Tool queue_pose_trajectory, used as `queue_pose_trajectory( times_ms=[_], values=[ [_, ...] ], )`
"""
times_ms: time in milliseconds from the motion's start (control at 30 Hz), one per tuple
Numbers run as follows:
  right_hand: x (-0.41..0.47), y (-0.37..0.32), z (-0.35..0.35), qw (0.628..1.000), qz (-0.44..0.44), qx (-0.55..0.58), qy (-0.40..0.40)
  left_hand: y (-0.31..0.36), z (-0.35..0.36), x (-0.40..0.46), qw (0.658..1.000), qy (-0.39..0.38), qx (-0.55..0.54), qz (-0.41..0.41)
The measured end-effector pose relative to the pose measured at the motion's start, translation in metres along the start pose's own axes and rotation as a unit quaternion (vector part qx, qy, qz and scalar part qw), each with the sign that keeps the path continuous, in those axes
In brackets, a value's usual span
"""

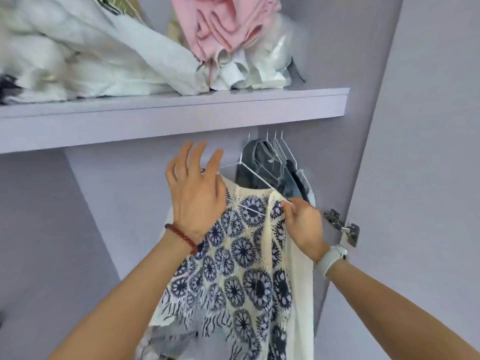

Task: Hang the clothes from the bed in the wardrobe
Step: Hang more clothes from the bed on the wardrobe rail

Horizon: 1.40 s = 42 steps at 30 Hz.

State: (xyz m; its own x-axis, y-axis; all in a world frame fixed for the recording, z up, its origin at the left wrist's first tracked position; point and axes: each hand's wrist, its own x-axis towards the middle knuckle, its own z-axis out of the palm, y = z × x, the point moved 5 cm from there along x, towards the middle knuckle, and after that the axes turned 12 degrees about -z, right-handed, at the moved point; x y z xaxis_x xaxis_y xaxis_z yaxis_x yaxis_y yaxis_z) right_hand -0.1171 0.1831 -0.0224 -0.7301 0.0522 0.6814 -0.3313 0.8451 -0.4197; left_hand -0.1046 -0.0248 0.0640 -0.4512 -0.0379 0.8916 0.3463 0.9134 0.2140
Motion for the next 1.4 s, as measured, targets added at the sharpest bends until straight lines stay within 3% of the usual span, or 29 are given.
queue_pose_trajectory(
  times_ms=[100,200,533,767,933,1033,1133,1267,1400],
  values=[
    [0.040,0.007,0.020,0.997,0.045,0.056,0.018,0.017,0.018,0.031,0.995,0.021,0.087,0.032],
    [0.075,0.013,0.036,0.992,0.082,0.089,0.036,0.011,0.044,0.046,0.989,0.005,0.147,0.003],
    [0.112,0.060,0.086,0.976,0.195,0.095,-0.002,-0.009,0.071,0.049,0.971,0.077,0.226,0.016],
    [0.109,0.077,0.082,0.986,0.138,0.079,-0.052,-0.004,0.071,0.048,0.974,0.079,0.211,-0.002],
    [0.083,0.063,0.054,0.999,-0.004,-0.030,-0.015,0.001,0.075,0.030,0.989,0.053,0.126,-0.058],
    [0.046,0.061,0.032,0.996,-0.056,-0.071,0.010,0.008,0.093,-0.011,0.994,-0.010,0.064,-0.085],
    [-0.008,0.072,0.011,0.994,-0.039,-0.103,-0.008,0.022,0.118,-0.064,0.989,-0.118,0.024,-0.081],
    [-0.106,0.098,-0.020,0.986,0.078,-0.138,-0.046,0.052,0.142,-0.144,0.947,-0.308,-0.044,-0.081],
    [-0.228,0.106,-0.054,0.949,0.245,-0.186,-0.073,0.092,0.144,-0.226,0.887,-0.451,-0.095,-0.025]
  ],
)
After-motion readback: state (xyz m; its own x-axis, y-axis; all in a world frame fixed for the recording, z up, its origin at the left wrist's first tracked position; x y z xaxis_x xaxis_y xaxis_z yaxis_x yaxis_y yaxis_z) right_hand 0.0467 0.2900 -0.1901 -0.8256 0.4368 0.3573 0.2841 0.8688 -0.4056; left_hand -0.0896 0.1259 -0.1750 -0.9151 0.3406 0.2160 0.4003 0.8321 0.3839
